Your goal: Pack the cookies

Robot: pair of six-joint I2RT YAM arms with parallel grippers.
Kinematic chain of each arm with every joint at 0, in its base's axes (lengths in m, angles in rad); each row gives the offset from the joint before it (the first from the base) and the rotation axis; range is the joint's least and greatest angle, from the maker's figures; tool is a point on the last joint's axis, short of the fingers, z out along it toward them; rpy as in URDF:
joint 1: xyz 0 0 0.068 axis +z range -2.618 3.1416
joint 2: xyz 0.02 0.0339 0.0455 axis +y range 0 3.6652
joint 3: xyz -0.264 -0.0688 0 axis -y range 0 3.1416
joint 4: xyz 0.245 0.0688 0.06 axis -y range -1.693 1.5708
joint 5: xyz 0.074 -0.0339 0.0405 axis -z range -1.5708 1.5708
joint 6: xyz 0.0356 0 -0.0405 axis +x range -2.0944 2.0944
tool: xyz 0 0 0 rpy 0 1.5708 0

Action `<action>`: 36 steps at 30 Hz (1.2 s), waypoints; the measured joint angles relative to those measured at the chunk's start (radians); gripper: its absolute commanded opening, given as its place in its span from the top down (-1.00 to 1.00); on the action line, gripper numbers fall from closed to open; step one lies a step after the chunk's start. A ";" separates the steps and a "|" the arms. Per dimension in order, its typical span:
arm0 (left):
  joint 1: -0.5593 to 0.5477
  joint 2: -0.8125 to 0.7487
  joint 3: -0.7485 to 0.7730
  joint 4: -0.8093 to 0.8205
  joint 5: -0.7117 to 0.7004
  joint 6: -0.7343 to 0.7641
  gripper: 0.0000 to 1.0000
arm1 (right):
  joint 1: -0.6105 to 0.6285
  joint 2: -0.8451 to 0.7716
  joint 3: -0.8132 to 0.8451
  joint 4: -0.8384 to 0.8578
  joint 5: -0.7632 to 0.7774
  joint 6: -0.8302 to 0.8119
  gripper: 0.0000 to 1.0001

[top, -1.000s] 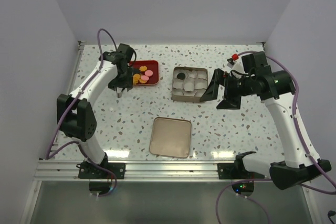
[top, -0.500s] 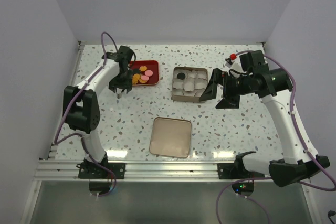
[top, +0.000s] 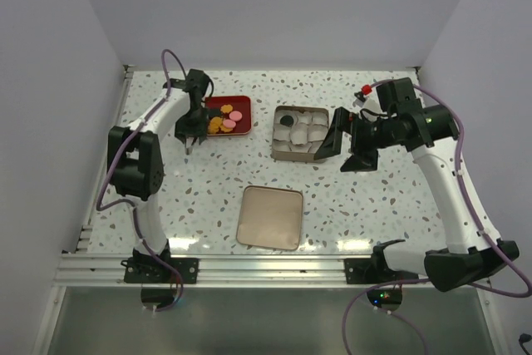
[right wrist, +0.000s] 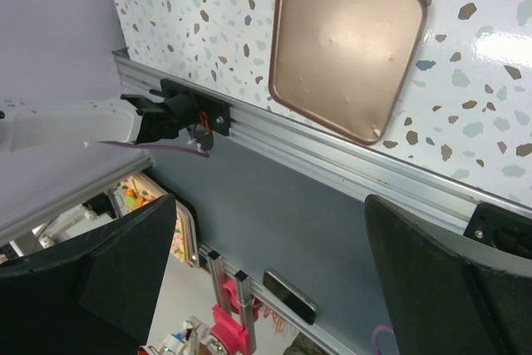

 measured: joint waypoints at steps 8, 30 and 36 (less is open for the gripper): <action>0.011 0.036 0.060 -0.004 0.021 0.025 0.36 | 0.000 0.006 0.002 0.000 0.000 0.000 -0.97; -0.084 -0.001 0.390 -0.104 0.098 0.002 0.53 | 0.000 -0.010 0.039 -0.001 0.002 0.009 -0.97; -0.308 -0.006 0.429 -0.078 0.168 -0.023 0.54 | 0.000 -0.032 0.041 -0.006 0.005 0.009 -0.98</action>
